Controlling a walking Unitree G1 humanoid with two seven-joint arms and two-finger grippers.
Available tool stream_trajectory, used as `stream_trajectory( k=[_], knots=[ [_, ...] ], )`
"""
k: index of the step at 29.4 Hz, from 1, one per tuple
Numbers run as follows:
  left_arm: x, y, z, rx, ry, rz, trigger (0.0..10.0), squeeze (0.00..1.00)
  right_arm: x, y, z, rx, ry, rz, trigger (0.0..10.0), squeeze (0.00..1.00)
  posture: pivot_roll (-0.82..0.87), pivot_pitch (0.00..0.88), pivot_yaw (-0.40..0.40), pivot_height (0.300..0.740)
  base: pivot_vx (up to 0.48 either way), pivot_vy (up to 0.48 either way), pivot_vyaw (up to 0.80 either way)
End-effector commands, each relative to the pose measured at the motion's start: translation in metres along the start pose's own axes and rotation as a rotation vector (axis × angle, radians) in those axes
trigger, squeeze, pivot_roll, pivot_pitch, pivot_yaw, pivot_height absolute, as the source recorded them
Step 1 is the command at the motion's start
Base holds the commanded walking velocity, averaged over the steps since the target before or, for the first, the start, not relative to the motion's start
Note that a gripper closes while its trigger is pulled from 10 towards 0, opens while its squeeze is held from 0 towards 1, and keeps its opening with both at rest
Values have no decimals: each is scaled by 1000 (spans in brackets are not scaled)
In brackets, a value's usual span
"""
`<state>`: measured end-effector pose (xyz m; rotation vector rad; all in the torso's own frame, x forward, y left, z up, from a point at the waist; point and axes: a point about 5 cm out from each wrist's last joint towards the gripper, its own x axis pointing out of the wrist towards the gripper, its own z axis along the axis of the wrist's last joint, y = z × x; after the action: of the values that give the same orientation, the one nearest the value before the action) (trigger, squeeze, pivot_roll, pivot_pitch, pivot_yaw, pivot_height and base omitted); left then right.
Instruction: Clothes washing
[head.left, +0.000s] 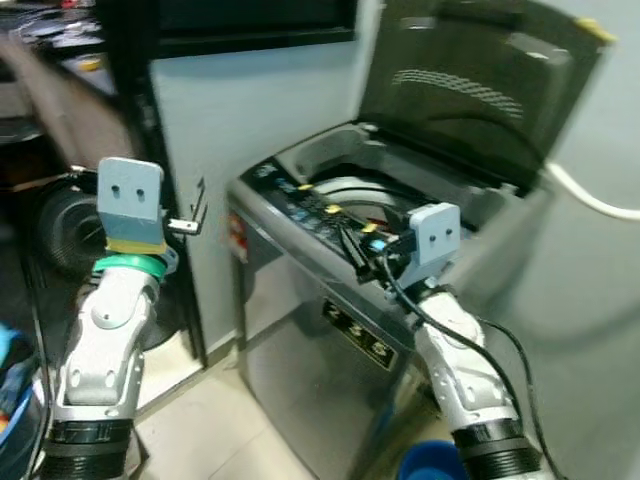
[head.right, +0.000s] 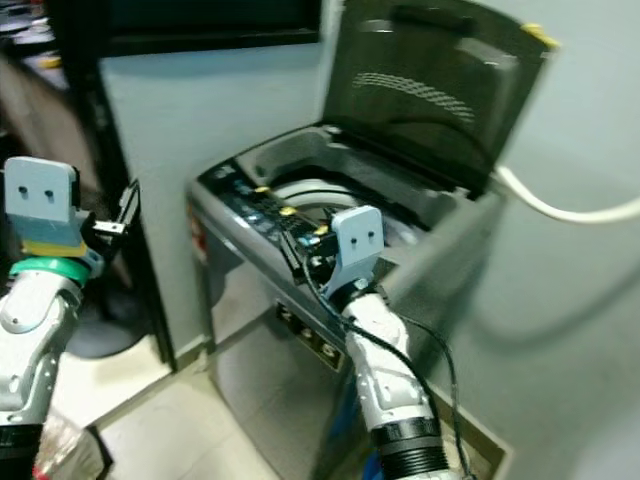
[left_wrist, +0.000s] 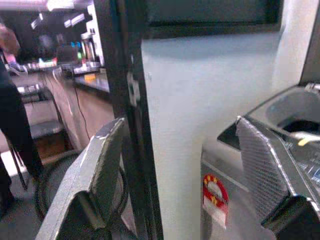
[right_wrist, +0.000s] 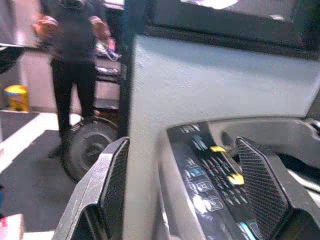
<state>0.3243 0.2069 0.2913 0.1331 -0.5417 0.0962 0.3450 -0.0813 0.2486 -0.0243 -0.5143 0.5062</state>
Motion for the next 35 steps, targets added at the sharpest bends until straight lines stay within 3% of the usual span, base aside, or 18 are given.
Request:
stream_trajectory(
  k=[1,35],
  knots=[
    [-1,-6,-4,2,22,-23,10000,0,-7,-9,-5,0,25,-32,10000,0,39,0,-26,740,0,0,788],
    [1,-7,-4,27,11,-30,10000,0,-6,-12,-3,45,11,-79,10000,0,37,0,-15,740,28,0,732]
  ],
)
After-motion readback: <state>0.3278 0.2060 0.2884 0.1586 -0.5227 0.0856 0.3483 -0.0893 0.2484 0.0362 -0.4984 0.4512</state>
